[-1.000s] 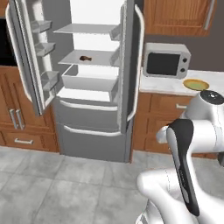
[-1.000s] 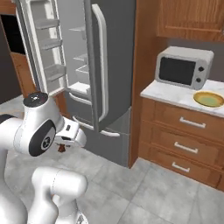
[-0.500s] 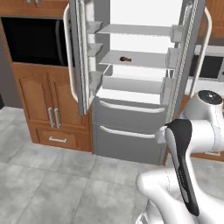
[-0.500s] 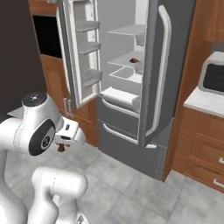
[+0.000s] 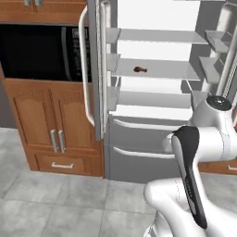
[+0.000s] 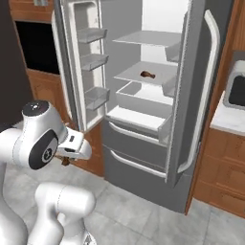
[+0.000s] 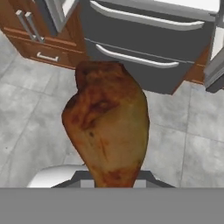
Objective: Place the chicken drumstick on the counter behind the older chicken drumstick on the same shelf of the fridge to maintain FIFO order. Close the fridge door when finished.
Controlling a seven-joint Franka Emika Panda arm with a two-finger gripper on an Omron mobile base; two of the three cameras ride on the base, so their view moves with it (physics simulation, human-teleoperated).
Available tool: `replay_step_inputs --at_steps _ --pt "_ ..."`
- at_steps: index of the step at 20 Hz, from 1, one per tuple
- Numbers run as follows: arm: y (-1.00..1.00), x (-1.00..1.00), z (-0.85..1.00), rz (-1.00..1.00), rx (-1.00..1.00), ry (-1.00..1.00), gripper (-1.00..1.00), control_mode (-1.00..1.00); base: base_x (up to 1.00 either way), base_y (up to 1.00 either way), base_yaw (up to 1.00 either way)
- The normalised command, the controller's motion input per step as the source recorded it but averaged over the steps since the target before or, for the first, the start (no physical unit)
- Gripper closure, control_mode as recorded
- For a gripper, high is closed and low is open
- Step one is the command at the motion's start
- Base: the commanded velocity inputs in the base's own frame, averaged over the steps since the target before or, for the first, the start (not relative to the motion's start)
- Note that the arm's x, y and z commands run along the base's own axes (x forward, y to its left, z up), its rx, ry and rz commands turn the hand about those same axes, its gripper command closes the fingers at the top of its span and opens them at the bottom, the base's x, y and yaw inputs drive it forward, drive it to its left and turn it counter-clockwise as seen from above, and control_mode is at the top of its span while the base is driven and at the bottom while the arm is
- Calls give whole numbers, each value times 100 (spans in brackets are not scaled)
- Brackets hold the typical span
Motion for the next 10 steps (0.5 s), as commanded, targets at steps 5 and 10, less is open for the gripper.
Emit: replay_step_inputs --at_steps 5,10 --pt "0 0 0 0 0 0 100 100 61 0 -31" --pt "0 0 0 0 0 0 100 100 64 21 -26"
